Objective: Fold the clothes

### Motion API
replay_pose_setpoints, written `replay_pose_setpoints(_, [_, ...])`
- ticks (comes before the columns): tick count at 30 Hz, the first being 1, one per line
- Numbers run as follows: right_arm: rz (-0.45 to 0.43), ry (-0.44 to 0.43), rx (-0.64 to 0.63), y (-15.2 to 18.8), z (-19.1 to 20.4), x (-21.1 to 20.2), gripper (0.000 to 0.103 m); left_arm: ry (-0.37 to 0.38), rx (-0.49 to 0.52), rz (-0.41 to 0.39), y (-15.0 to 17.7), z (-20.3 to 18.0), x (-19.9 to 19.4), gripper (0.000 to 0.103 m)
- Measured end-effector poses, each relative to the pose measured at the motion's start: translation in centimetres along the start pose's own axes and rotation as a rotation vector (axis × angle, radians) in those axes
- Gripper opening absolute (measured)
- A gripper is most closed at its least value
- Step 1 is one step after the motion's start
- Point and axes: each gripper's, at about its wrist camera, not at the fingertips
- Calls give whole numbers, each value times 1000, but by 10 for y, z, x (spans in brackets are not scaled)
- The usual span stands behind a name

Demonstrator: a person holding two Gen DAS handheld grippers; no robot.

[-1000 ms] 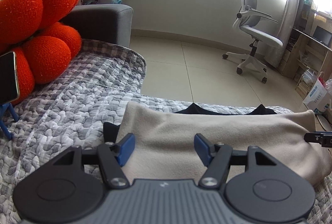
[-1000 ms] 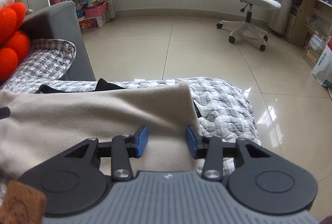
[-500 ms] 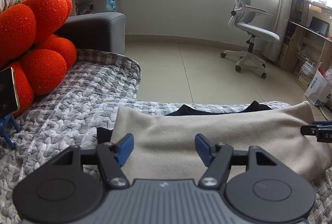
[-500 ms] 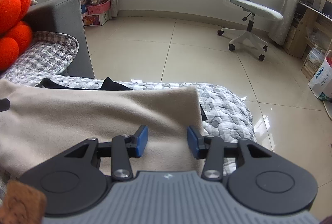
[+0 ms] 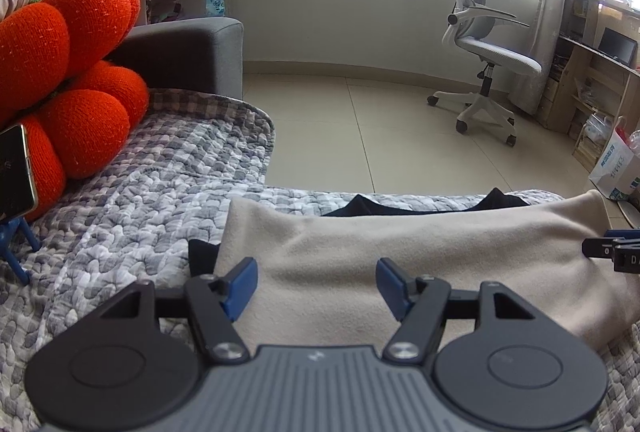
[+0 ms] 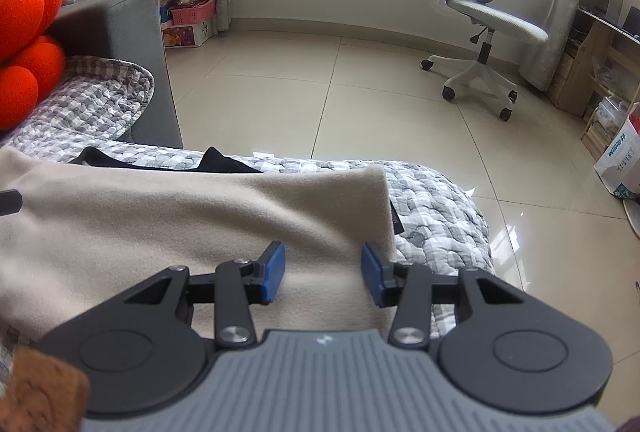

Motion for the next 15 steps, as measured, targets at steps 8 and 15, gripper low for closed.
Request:
replay_pose_setpoints(8, [2,3,-6,0,2,1,47,1,-3,1,-1,0,-1,67])
replay_pose_setpoints(15, [6,-1,-1,0,2,2,48,41,-25,12,2,-1,3,71])
Point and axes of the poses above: each gripper's, at about its wrist camera, not at the fingertips, and x roughly the way its jaws point, z to its left, y to its underside, and after that the axes turned 2 degrees about z, right-handed
